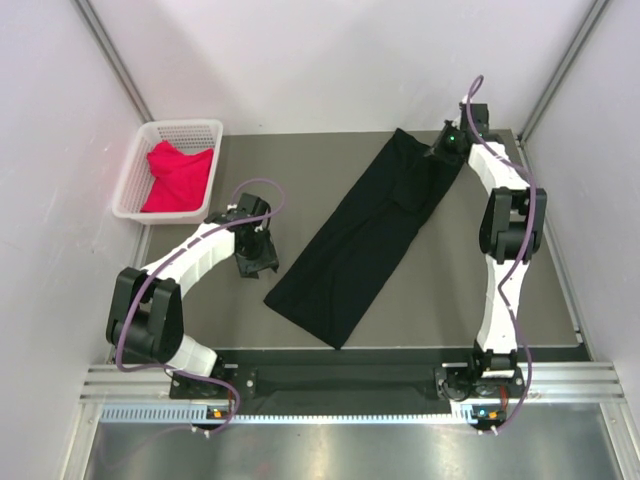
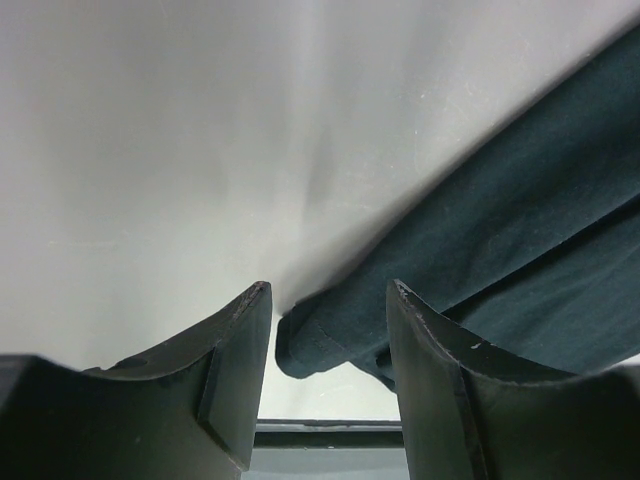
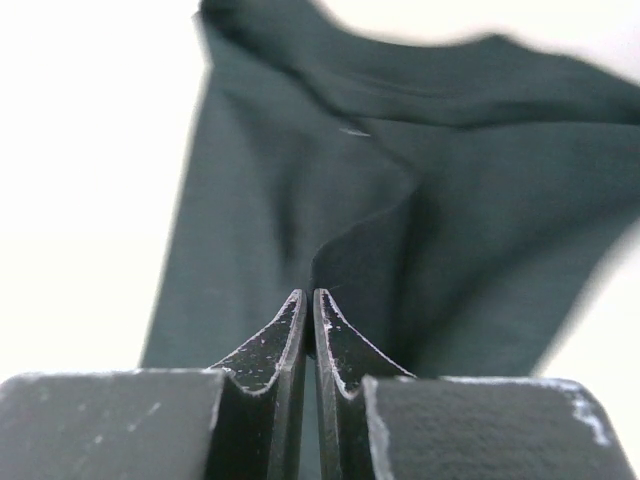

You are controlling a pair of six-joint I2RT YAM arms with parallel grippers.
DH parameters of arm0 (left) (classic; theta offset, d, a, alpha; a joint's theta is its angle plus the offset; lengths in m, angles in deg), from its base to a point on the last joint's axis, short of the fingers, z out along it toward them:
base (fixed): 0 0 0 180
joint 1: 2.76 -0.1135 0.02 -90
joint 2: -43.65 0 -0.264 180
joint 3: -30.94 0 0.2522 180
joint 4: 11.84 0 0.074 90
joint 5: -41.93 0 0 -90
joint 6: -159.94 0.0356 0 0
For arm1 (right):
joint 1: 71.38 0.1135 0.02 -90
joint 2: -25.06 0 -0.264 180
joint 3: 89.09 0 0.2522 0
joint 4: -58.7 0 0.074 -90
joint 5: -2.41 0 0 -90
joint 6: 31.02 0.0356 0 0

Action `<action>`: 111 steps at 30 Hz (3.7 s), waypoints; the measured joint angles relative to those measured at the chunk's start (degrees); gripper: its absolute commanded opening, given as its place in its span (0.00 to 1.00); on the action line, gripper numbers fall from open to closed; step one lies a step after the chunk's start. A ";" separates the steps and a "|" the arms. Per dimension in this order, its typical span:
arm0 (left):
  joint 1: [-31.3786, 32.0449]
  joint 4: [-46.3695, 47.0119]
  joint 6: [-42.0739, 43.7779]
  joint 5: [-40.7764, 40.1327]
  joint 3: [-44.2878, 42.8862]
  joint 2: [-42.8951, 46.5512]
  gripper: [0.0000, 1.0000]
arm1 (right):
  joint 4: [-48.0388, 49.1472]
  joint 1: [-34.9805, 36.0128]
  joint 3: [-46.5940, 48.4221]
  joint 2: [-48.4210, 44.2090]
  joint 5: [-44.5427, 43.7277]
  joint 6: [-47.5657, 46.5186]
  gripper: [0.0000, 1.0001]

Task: Fold and stack the t-shirts
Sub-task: Fold the tshirt

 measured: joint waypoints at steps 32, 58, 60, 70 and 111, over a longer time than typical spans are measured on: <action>-2.40 0.46 0.00 1.03 2.71 0.66 0.54 | 30.40 8.02 7.39 15.67 10.19 37.88 0.08; -3.50 1.05 0.04 3.54 3.63 0.63 0.54 | 30.56 1.11 -0.57 15.96 15.72 36.41 0.10; -3.56 1.25 0.04 3.67 3.61 0.63 0.54 | 29.29 -0.09 -3.04 14.12 16.98 35.08 0.10; -3.67 2.47 0.26 4.92 3.58 0.48 0.55 | 21.88 -1.42 1.20 10.27 20.26 25.94 0.39; -8.24 -1.55 4.79 12.68 -4.35 -6.91 0.64 | 13.88 45.70 -82.58 -53.55 24.63 22.84 0.72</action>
